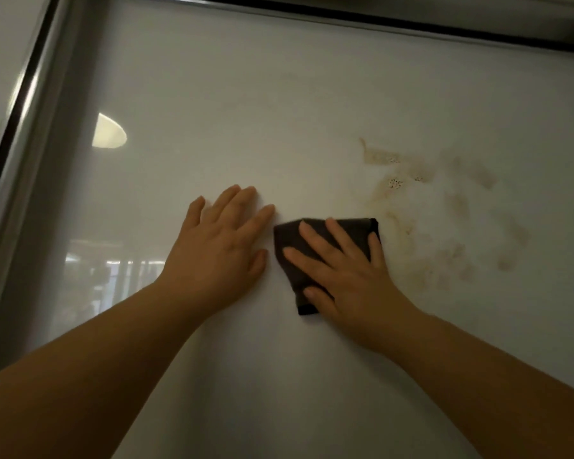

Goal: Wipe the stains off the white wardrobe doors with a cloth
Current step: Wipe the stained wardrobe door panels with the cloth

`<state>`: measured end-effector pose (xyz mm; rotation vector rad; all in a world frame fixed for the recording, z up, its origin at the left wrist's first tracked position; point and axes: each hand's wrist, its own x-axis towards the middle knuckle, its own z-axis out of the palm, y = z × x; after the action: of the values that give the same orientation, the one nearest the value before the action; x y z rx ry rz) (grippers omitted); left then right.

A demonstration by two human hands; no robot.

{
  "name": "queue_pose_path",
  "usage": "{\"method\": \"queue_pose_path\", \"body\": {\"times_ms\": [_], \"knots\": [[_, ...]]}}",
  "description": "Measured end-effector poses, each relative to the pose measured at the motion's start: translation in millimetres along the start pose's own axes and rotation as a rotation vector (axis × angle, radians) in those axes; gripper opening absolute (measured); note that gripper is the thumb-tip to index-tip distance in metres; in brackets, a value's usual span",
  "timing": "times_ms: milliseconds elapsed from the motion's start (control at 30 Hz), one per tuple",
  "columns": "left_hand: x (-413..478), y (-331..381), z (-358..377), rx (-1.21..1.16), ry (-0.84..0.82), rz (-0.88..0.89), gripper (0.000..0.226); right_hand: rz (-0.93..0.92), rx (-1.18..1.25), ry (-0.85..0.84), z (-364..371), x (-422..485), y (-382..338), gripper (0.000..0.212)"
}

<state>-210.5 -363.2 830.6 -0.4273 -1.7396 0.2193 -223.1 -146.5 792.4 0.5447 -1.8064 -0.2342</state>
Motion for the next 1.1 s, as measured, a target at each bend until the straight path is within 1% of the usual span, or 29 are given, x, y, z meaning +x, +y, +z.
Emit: {"method": "queue_pose_path", "body": {"times_ms": [67,100,133,233,300,333,400,467,533,567,633,700,767,833,933,1000,1100], "knots": [[-0.2,3.3,2.5,0.009,-0.015,-0.003,0.062,-0.071,-0.013,-0.013,0.9,-18.3,18.3,0.052],[-0.4,3.8,3.5,0.016,-0.018,-0.004,0.061,-0.076,-0.024,-0.029,-0.9,-22.1,30.7,0.051],[0.0,3.9,3.8,0.022,-0.017,-0.004,0.06,-0.051,-0.028,-0.037,-4.0,-21.5,42.7,0.052],[4.3,6.3,1.8,0.042,-0.009,-0.015,0.061,0.13,0.015,-0.04,-18.0,7.6,66.7,0.051],[9.1,11.2,1.2,0.045,0.004,-0.026,0.063,0.211,0.041,-0.055,-22.5,31.6,64.5,0.051],[11.4,14.7,1.8,0.046,0.009,-0.021,0.063,0.22,0.047,-0.055,-23.4,37.7,58.6,0.052],[14.9,21.8,4.4,0.049,0.015,-0.013,0.062,0.175,0.046,-0.041,-21.9,34.4,46.4,0.052],[15.8,26.7,7.2,0.05,0.016,-0.013,0.06,0.061,0.0,-0.009,-15.2,12.5,40.3,0.053],[15.4,28.7,9.7,0.037,0.014,-0.011,0.059,-0.047,-0.062,-0.007,-11.2,-14.4,47.7,0.052],[14.7,28.9,10.5,0.026,0.012,-0.013,0.058,-0.072,-0.084,-0.026,-11.5,-23.4,56.9,0.051],[14.4,28.2,11.0,0.006,0.016,-0.018,0.057,-0.036,-0.062,-0.076,-17.1,-27.6,79.5,0.052],[15.8,27.8,11.3,0.003,0.027,-0.02,0.056,0.092,-0.011,-0.043,-24.6,-10.6,98.1,0.056],[20.0,30.0,11.5,0.003,0.041,-0.023,0.056,0.2,0.012,-0.046,-30.9,16.3,100.8,0.055],[28.5,34.9,11.5,-0.004,0.062,-0.027,0.057,0.234,0.042,-0.038,-30.9,39.2,89.4,0.05],[47.4,45.2,11.5,-0.02,0.105,-0.014,0.059,0.187,0.035,-0.03,-27.0,41.4,74.0,0.053],[58.7,51.6,11.3,-0.026,0.113,-0.007,0.06,0.129,0.024,-0.041,-25.0,29.0,76.1,0.062],[69.2,56.2,14.0,-0.032,0.104,-0.002,0.061,0.077,0.023,-0.084,-27.1,12.6,87.7,0.064]]}}
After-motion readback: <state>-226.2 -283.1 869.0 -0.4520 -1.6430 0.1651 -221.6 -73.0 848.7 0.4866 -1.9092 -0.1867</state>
